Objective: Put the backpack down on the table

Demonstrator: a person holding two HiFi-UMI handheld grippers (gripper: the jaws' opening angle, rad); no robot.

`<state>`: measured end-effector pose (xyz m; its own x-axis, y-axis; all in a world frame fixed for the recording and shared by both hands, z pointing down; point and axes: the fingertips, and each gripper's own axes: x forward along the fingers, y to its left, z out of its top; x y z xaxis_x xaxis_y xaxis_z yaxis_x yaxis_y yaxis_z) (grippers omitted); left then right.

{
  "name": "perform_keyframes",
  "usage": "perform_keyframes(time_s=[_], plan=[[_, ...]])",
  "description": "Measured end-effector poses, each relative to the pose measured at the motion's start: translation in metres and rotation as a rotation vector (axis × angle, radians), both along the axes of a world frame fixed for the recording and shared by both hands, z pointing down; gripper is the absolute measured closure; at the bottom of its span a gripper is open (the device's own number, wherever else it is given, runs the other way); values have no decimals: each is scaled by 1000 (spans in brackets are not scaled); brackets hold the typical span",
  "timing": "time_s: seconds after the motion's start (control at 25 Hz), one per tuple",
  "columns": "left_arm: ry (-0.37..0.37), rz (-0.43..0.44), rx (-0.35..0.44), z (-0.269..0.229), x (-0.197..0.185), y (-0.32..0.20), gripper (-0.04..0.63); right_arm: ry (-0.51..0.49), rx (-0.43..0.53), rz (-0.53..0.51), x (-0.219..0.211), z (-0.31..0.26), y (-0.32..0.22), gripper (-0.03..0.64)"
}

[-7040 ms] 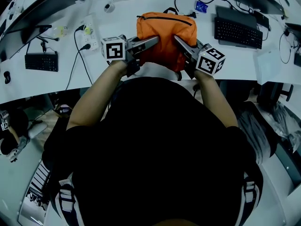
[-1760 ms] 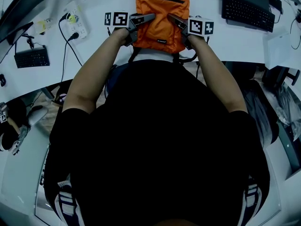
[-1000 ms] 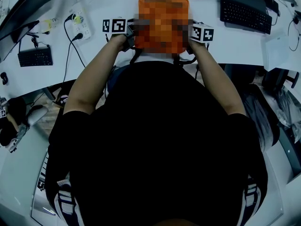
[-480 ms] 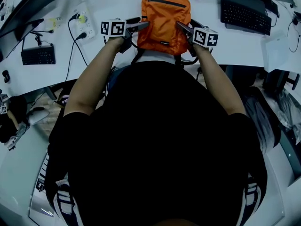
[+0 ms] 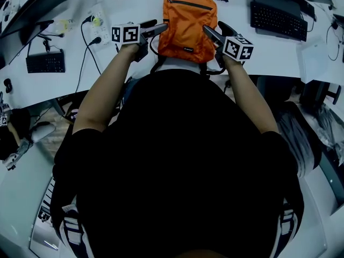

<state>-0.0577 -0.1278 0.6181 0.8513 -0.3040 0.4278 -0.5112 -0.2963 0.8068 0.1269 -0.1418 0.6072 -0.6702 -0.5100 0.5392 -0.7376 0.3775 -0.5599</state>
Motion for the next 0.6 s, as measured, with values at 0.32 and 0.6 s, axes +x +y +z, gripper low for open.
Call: perform_keyframes(time_s=[0.32,0.6], plan=[[18,-19,62,-26,-2,3,279,11,93,-9,-5,-34,1,265],[21,-68,159,-49,-6,3,343,13,173,49,2,-65,5,405]])
